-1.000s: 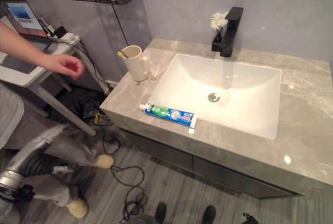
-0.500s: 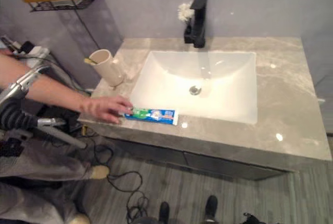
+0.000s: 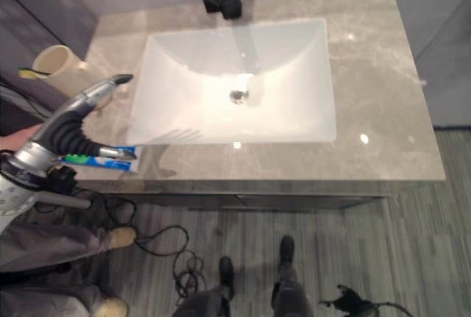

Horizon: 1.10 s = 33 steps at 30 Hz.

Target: Put brush and paste in cup on sink, flatten towel.

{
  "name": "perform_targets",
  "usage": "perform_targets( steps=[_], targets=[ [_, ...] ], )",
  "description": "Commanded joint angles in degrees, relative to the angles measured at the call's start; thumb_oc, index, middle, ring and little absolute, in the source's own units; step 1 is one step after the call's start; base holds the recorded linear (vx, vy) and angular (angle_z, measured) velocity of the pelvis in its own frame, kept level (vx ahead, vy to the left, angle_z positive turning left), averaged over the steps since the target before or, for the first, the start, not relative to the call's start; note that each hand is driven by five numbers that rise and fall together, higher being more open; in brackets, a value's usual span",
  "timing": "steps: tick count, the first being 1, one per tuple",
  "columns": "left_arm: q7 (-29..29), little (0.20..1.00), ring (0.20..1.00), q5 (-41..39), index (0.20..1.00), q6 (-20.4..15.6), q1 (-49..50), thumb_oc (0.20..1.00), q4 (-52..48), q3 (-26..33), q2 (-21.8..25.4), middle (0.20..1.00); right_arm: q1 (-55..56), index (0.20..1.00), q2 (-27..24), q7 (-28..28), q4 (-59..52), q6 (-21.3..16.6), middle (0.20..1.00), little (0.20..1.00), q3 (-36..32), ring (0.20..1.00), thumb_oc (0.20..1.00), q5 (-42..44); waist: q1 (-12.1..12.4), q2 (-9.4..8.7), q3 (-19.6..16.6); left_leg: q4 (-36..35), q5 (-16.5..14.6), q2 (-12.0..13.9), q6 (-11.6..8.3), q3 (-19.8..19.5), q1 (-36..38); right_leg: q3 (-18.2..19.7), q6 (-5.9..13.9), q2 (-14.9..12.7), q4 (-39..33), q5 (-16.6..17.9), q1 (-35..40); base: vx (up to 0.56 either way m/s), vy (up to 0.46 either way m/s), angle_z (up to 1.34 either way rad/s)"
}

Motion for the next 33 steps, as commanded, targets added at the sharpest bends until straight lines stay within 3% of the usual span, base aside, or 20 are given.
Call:
perform_targets(
  steps=[1, 5, 6, 7, 9, 10, 22, 33],
  targets=[
    [-0.3, 1.0, 1.0, -0.2, 1.0, 0.5, -0.7, 1.0, 5.4, 1.3, -0.6, 1.0, -0.8, 1.0, -0.2, -1.5, 0.4, 0.1, 1.0, 1.0, 0.7, 1.0, 1.0, 3.2, -0.1, -0.51, -1.5, 0.2, 4.3, 1.5, -2.43, -3.5, -4.2, 2.5, 7.09, -4.9, 0.0, -2.2, 4.4, -0.02, 0.011, -0.1],
    [0.2, 1.0, 1.0, 2.4, 1.0, 1.7, -3.7, 1.0, 9.7, -4.3, -3.9, 1.0, -1.9, 1.0, -0.6, -2.4, -0.6, -0.1, 1.0, 1.0, 0.7, 1.0, 1.0, 4.1, -0.5, -0.61, -1.2, 0.2, 4.6, 1.6, -2.47, -2.9, -5.4, 3.5, 7.13, -4.8, 0.0, -1.6, 2.7, -0.01, 0.005, -0.2],
    [0.6, 0.724, 0.724, 4.9, 0.724, 2.2, -4.9, 0.724, 11.4, -6.7, -5.4, 0.724, -2.3, 1.0, -0.8, -2.9, -0.8, -0.3, 1.0, 1.0, 0.5, 1.0, 1.0, 4.5, -0.8, -0.72, -0.8, 0.2, 4.6, 1.7, -2.49, -2.5, -5.7, 3.9, 7.25, -4.8, 0.0, -1.5, 2.2, 0.0, 0.005, -0.1],
    [0.8, 0.558, 0.558, 5.6, 0.558, 2.4, -5.3, 0.558, 12.0, -7.4, -6.0, 0.558, -2.4, 1.0, -0.9, -3.1, -1.0, -0.3, 1.0, 1.0, 0.3, 1.0, 1.0, 4.6, -0.9, -0.77, -0.7, 0.2, 4.7, 1.7, -2.47, -2.4, -5.8, 4.0, 7.3, -4.8, 0.0, -1.5, 2.0, 0.01, 0.0, -0.06],
    [1.4, 0.244, 0.244, 7.2, 0.244, 2.5, -5.5, 0.244, 12.7, -7.8, -6.6, 0.244, -2.2, 1.0, -0.9, -3.4, -1.2, -0.5, 1.0, 1.0, -0.1, 1.0, 1.0, 4.9, -1.1, -0.87, -0.6, 0.2, 4.6, 1.8, -2.49, -2.2, -5.7, 4.4, 7.34, -4.8, 0.0, -1.4, 1.8, 0.0, 0.0, 0.0],
    [1.6, 0.2, 0.2, 7.3, 0.2, 2.6, -5.2, 0.2, 12.6, -7.5, -6.7, 0.2, -1.9, 1.0, -0.9, -3.4, -1.6, -0.6, 1.0, 1.0, -0.3, 1.0, 1.0, 5.0, -1.2, -0.94, -0.6, 0.2, 4.6, 1.8, -2.5, -2.1, -5.7, 4.5, 7.33, -4.7, 0.0, -1.4, 1.7, 0.0, 0.0, 0.0],
    [5.2, 0.2, 0.2, 9.6, 0.2, 1.8, -0.6, 0.2, 12.0, -0.4, -7.0, 0.2, 0.9, 1.0, 1.5, -2.5, 0.1, -0.4, 1.0, 1.0, 0.7, 1.0, 1.0, 3.0, -1.0, -2.28, -3.1, 0.2, 3.9, 2.9, -3.0, -2.2, -3.0, 3.7, 7.13, -4.3, 0.0, -2.7, 4.5, 0.01, -0.012, 0.0],
    [5.6, 0.2, 0.2, 14.0, 0.2, 1.2, 1.4, 0.2, 10.0, 0.2, -5.8, 0.2, 1.9, 1.0, 2.8, -2.3, -0.3, -0.7, 1.0, 1.0, 1.1, 1.0, 1.0, 3.2, -0.9, -3.07, -5.2, 0.2, 3.1, 3.9, -3.25, -2.0, 0.1, 3.3, 6.91, -3.6, 0.0, -3.8, 7.5, 0.0, -0.005, 0.0]
  ],
)
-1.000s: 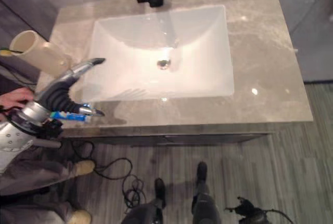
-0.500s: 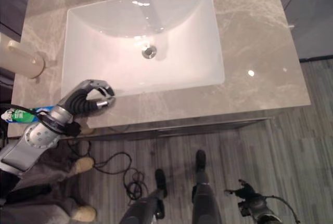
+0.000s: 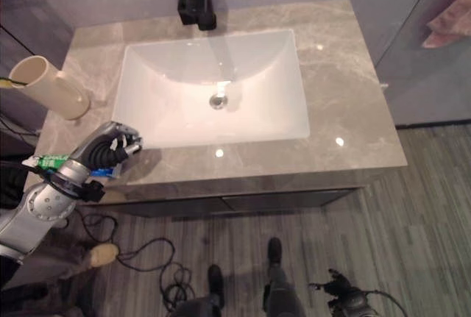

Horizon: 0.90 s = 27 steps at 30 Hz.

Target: Put brush and paste in cup on sink, flatten towel.

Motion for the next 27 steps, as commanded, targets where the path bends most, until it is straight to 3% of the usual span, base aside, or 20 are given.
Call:
perform_targets(
  steps=[1, 2, 3, 4, 14, 27],
  targets=[
    [1.5, 0.2, 0.2, 1.8, 0.2, -2.5, 0.0, 0.2, -1.6, 2.1, 2.8, 0.2, 2.0, 1.0, -0.4, 0.2, 0.8, -0.3, 1.0, 1.0, 1.0, 1.0, 1.0, 0.2, -0.6, 0.13, -0.7, 0.3, 3.1, 3.5, -3.18, -3.3, -2.7, 1.4, 7.02, -4.3, 0.5, -3.5, 5.8, 0.0, 0.0, 0.0],
    [1.5, 0.294, 0.294, 2.0, 0.294, -2.6, 0.2, 0.294, -2.1, 2.2, 2.8, 0.294, 2.2, 1.0, -0.2, 0.3, 1.2, -0.1, 1.0, 1.0, 1.0, 1.0, 1.0, 0.0, -0.6, 0.14, -0.9, 0.3, 3.0, 3.6, -3.2, -3.3, -2.4, 1.3, 7.0, -4.3, 0.5, -3.6, 6.2, 0.0, 0.0, 0.0],
    [1.4, 0.564, 0.564, 1.9, 0.564, -2.6, 0.6, 0.564, -2.5, 2.4, 2.8, 0.564, 2.3, 1.0, -0.1, 0.3, 1.5, 0.0, 1.0, 1.0, 0.9, 1.0, 1.0, -0.1, -0.6, 0.11, -1.0, 0.3, 3.0, 3.7, -3.21, -3.4, -2.0, 1.3, 6.98, -4.3, 0.5, -3.8, 6.5, 0.0, 0.0, 0.0],
    [1.4, 1.0, 1.0, 1.9, 1.0, -2.6, 0.9, 1.0, -2.9, 2.7, 2.6, 1.0, 2.4, 1.0, 0.0, 0.3, 1.9, 0.0, 1.0, 1.0, 1.0, 1.0, 1.0, -0.4, -0.5, 0.06, -1.1, 0.3, 2.9, 3.7, -3.24, -3.3, -1.7, 1.2, 6.95, -4.2, 0.5, -3.9, 6.8, 0.0, 0.0, 0.0],
    [0.7, 1.0, 1.0, 2.0, 1.0, -2.8, 3.8, 1.0, -6.8, 5.3, 3.0, 1.0, 4.1, 1.0, 1.2, 1.3, 3.4, 0.6, 1.0, 1.0, 2.1, 1.0, 1.0, -3.3, 0.0, -0.36, -2.5, 0.3, 2.4, 4.2, -3.48, -3.9, 0.5, 0.2, 6.89, -4.0, 0.5, -4.8, 9.7, 0.0, 0.0, 0.0],
    [3.1, 1.0, 1.0, 2.4, 1.0, -2.9, 16.1, 1.0, -9.9, 20.2, 5.7, 1.0, 3.5, 1.0, 2.4, 1.9, 4.0, 0.7, 1.0, 1.0, 3.1, 1.0, 1.0, -4.7, 2.8, -1.27, -4.0, 0.3, 2.2, 4.5, -3.83, -5.2, 2.6, -2.2, 6.6, -3.9, 0.5, -5.9, 13.4, 0.0, -0.003, 0.06]
  ],
)
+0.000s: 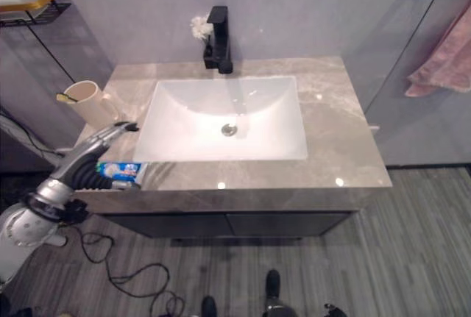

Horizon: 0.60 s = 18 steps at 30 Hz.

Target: Put brush and paste in cup on sink, flatten towel.

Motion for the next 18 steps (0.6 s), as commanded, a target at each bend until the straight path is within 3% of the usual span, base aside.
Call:
perform_targets(
  steps=[1, 11, 18],
  targets=[
    [3.3, 1.0, 1.0, -1.0, 1.0, -1.4, -0.6, 1.0, 0.5, 5.8, 3.9, 1.0, -2.1, 1.0, 0.2, 0.5, 1.7, 0.3, 1.0, 1.0, 2.2, 1.0, 1.0, -1.9, 0.8, -0.59, 0.2, 0.5, 3.1, 2.6, -3.08, -3.8, -3.0, -0.2, 6.97, -5.1, 0.5, -4.5, 6.9, 0.0, 0.01, 0.15],
    [4.3, 1.0, 1.0, -0.2, 1.0, -0.7, 4.1, 1.0, 10.2, 13.4, 9.9, 1.0, -2.9, 1.0, -1.0, 0.9, 1.1, 0.1, 1.0, 1.0, 3.2, 1.0, 1.0, -3.2, 3.1, -0.96, 1.3, 0.5, 3.8, 1.2, -2.28, -5.9, -5.5, -2.0, 7.8, -6.5, 0.5, -3.5, 5.9, -0.02, 0.035, 0.12],
    [5.9, 1.0, 1.0, 0.8, 1.0, -0.4, -0.7, 1.0, 16.1, 10.6, 11.6, 1.0, -3.6, 1.0, -1.7, 0.3, -0.3, -0.2, 1.0, 1.0, 2.5, 1.0, 1.0, -2.0, 3.6, -1.15, 2.4, 0.5, 4.3, -0.8, -1.55, -8.4, -9.1, -4.5, 8.54, -8.4, 0.5, -2.6, 5.0, -0.02, 0.068, 0.23]
  ],
)
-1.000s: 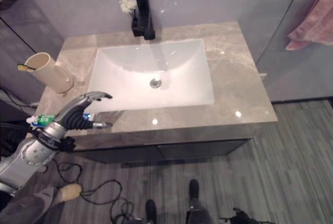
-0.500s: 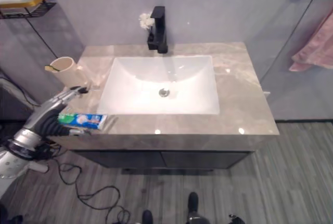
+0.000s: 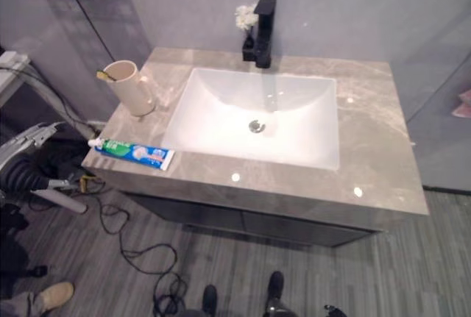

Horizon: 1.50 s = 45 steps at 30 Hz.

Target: Put brush and paste in cup on sink, flatten towel.

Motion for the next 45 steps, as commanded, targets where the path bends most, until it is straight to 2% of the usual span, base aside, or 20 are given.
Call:
perform_targets(
  steps=[1, 4, 9, 17, 26, 28, 30, 33, 35, 36, 37, 41, 45],
  targets=[
    [3.5, 1.0, 1.0, 0.7, 1.0, -0.7, -8.0, 1.0, 3.2, 0.5, 4.1, 1.0, -3.1, 1.0, -1.5, -0.8, -1.8, -0.2, 1.0, 1.0, 2.2, 1.0, 1.0, 0.3, -0.4, -0.55, 2.3, 0.3, 3.6, -0.7, -0.97, -3.1, -4.9, 0.3, 8.66, -7.5, 0.4, -1.8, 6.9, -0.02, 0.04, 0.29],
    [3.9, 1.0, 1.0, 1.2, 1.0, -1.0, -11.1, 1.0, 4.8, -3.2, 4.6, 1.0, -3.2, 1.0, -1.9, -1.3, -3.1, -0.6, 1.0, 1.0, 1.9, 1.0, 1.0, 1.4, -0.4, -0.46, 3.0, 0.3, 3.9, -1.9, -0.67, -4.4, -6.9, -1.6, 9.08, -8.5, 0.4, -1.3, 6.5, 0.01, 0.119, 0.45],
    [3.8, 1.0, 1.0, 1.8, 1.0, -0.8, -15.2, 1.0, 5.7, -7.7, 4.7, 1.0, -3.7, 1.0, -1.9, -2.0, -4.4, -0.8, 1.0, 1.0, 2.2, 1.0, 1.0, 1.8, -0.6, -0.96, 3.9, 0.3, 3.7, -2.9, -0.22, -4.8, -8.1, -2.2, 9.67, -9.4, 0.4, -0.4, 6.0, 0.02, 0.07, 0.12],
    [4.8, 1.0, 1.0, 1.5, 1.0, -0.8, -20.1, 1.0, 5.3, -11.6, 3.8, 1.0, -5.0, 1.0, -1.9, -2.6, -6.2, -1.0, 1.0, 1.0, 3.6, 1.0, 1.0, 2.4, -1.7, -1.75, 5.4, 0.3, 3.5, -3.4, 0.26, -3.6, -9.6, -0.6, 10.07, -9.9, 0.4, 1.2, 3.5, 0.0, 0.049, -0.03],
    [5.4, 1.0, 1.0, 0.8, 1.0, -1.0, -22.5, 1.0, 5.6, -13.7, 3.3, 1.0, -5.0, 1.0, -2.2, -2.9, -5.3, -0.8, 1.0, 1.0, 3.8, 1.0, 1.0, 1.5, -2.8, -1.7, 5.3, 0.3, 3.1, -3.0, 0.26, -2.4, -9.8, 0.9, 9.99, -9.9, 0.4, 1.0, 2.1, 0.02, 0.02, -0.09],
    [5.1, 0.62, 0.62, 0.8, 0.62, -0.9, -22.0, 0.62, 5.7, -14.0, 2.9, 0.62, -4.8, 1.0, -2.6, -3.0, -5.7, -1.0, 1.0, 1.0, 3.7, 1.0, 1.0, 1.4, -3.2, -1.89, 5.4, 0.3, 3.2, -2.7, 0.17, -2.0, -9.9, 1.4, 9.96, -9.6, 0.4, 0.9, 1.6, 0.01, -0.013, -0.12],
    [4.6, 0.479, 0.479, 0.9, 0.479, -0.9, -21.6, 0.479, 6.0, -14.4, 2.9, 0.479, -4.8, 1.0, -2.9, -3.0, -5.7, -1.1, 1.0, 1.0, 3.9, 1.0, 1.0, 1.3, -3.2, -2.08, 5.4, 0.3, 3.3, -2.4, 0.11, -1.8, -9.9, 1.6, 9.91, -9.3, 0.4, 0.7, 1.2, 0.01, -0.018, -0.1],
    [4.1, 0.482, 0.482, 1.0, 0.482, -0.9, -20.7, 0.482, 6.8, -15.0, 2.6, 0.482, -4.7, 1.0, -3.0, -3.2, -5.9, -1.2, 1.0, 1.0, 4.1, 1.0, 1.0, 1.4, -3.3, -2.42, 5.5, 0.3, 3.4, -2.1, 0.02, -1.9, -10.1, 1.7, 9.85, -9.1, 0.4, 0.5, 0.9, 0.01, -0.013, -0.06],
    [3.6, 0.435, 0.435, 1.7, 0.435, -0.8, -20.5, 0.435, 6.3, -15.9, 2.9, 0.435, -4.8, 1.0, -3.1, -3.4, -5.9, -1.3, 1.0, 1.0, 4.1, 1.0, 1.0, 1.4, -3.1, -2.59, 5.7, 0.3, 3.5, -2.0, -0.03, -2.2, -10.4, 1.3, 9.81, -9.0, 0.4, 0.3, 0.8, 0.0, 0.0, 0.0],
    [3.5, 0.382, 0.382, 1.8, 0.382, -0.8, -20.3, 0.382, 6.4, -16.0, 2.9, 0.382, -4.8, 1.0, -3.1, -3.4, -6.0, -1.4, 1.0, 1.0, 4.1, 1.0, 1.0, 1.5, -3.1, -2.65, 5.8, 0.3, 3.6, -2.0, -0.04, -2.2, -10.5, 1.2, 9.8, -9.0, 0.4, 0.3, 0.8, 0.0, 0.0, 0.0],
    [3.4, 0.2, 0.2, 1.8, 0.2, -0.8, -20.4, 0.2, 6.5, -16.4, 2.8, 0.2, -4.9, 1.0, -3.2, -3.4, -6.5, -1.6, 1.0, 1.0, 4.3, 1.0, 1.0, 1.5, -3.1, -2.76, 6.0, 0.3, 3.7, -2.0, -0.08, -2.4, -10.8, 1.1, 9.81, -8.9, 0.4, 0.4, 0.7, 0.0, 0.0, 0.0],
    [3.3, 0.2, 0.2, 2.6, 0.2, -0.7, -20.5, 0.2, 7.0, -17.5, 2.6, 0.2, -4.9, 1.0, -3.2, -3.7, -7.7, -1.7, 1.0, 1.0, 4.5, 1.0, 1.0, 1.6, -3.0, -2.88, 6.2, 0.3, 3.8, -2.0, -0.11, -2.5, -11.2, 1.0, 9.85, -8.8, 0.4, 0.5, 0.4, 0.0, 0.001, 0.01],
    [4.4, 0.2, 0.2, 8.1, 0.2, -0.7, -20.0, 0.2, 5.8, -18.9, 3.0, 0.2, -4.8, 1.0, -2.3, -3.9, -7.6, -2.0, 1.0, 1.0, 4.7, 1.0, 1.0, 2.0, -3.2, -3.38, 5.6, 0.3, 3.2, -1.7, -0.15, -2.1, -10.2, 1.4, 9.87, -8.7, 0.4, 0.3, 1.0, 0.04, -0.008, 0.0]
  ],
)
